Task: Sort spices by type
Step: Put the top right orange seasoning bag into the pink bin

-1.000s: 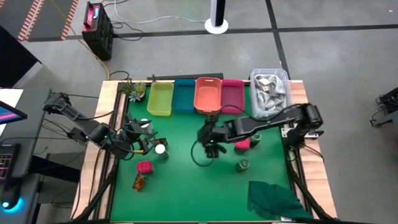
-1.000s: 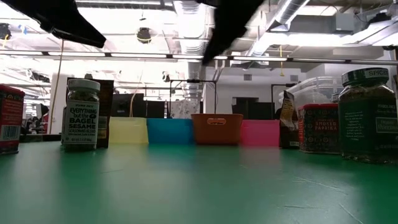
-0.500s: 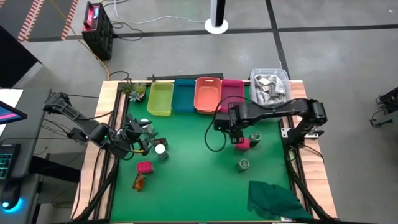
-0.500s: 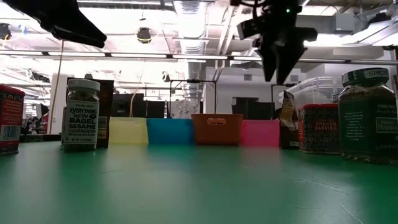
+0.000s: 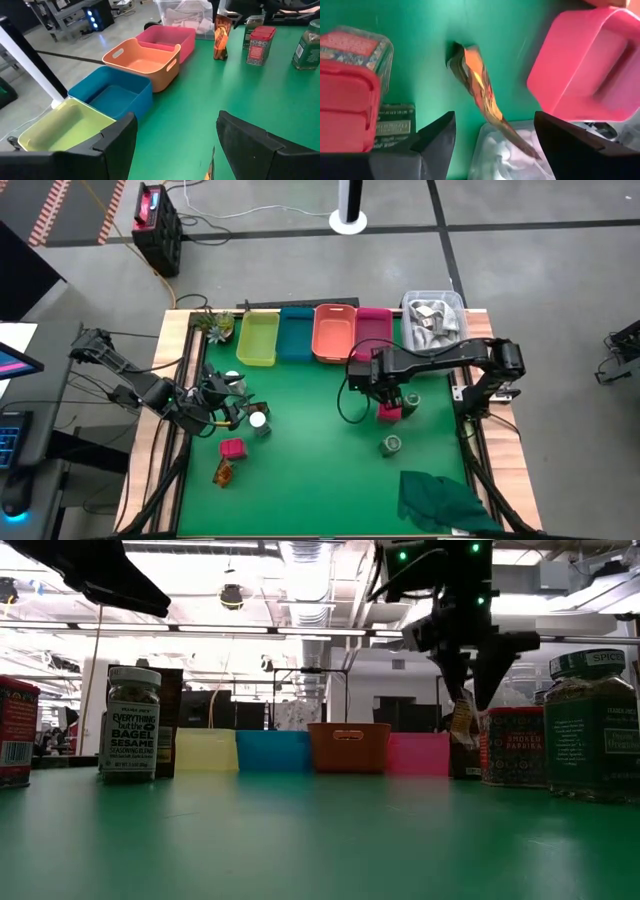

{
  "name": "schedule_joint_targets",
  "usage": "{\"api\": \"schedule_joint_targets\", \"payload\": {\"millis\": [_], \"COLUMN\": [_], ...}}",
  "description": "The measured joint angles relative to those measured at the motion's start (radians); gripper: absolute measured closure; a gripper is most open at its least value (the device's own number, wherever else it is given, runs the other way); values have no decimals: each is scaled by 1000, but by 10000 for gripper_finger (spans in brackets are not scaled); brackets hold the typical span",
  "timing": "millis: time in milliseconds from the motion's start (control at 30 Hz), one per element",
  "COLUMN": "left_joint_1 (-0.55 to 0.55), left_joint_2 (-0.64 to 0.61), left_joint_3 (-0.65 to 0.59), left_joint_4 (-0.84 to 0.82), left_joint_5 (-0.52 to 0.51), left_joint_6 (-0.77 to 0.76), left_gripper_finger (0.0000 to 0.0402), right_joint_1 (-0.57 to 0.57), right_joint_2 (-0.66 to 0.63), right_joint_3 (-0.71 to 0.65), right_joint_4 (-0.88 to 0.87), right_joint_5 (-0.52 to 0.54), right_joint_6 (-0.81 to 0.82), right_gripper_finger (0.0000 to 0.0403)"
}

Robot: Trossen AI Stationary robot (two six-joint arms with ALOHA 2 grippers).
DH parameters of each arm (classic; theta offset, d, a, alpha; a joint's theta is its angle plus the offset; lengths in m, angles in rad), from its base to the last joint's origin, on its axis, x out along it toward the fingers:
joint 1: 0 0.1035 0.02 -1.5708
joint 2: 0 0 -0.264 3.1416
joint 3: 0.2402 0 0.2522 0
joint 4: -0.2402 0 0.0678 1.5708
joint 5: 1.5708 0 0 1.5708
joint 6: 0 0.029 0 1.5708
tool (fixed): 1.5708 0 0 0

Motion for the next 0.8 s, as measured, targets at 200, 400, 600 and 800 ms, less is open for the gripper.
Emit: {"api": "schedule_joint_targets", "payload": {"millis": [200, 400, 600, 800], "left_joint_1": [1, 1, 1, 1], "left_joint_2": [0, 0, 0, 0], "left_joint_3": [0, 0, 0, 0], "left_joint_4": [0, 0, 2, 2], "left_joint_5": [0, -2, -3, -4], "left_joint_6": [7, 4, 1, -24], "left_gripper_finger": [143, 143, 143, 143], "right_joint_1": [-37, -54, -53, -54], "right_joint_2": [0, 0, 0, -1], "right_joint_3": [-8, -8, 27, 164], "right_joint_4": [26, 29, 1, -22], "right_joint_5": [0, -8, -34, -36], "right_joint_6": [-33, -61, -60, -80], "right_gripper_finger": [154, 279, 387, 379]}}
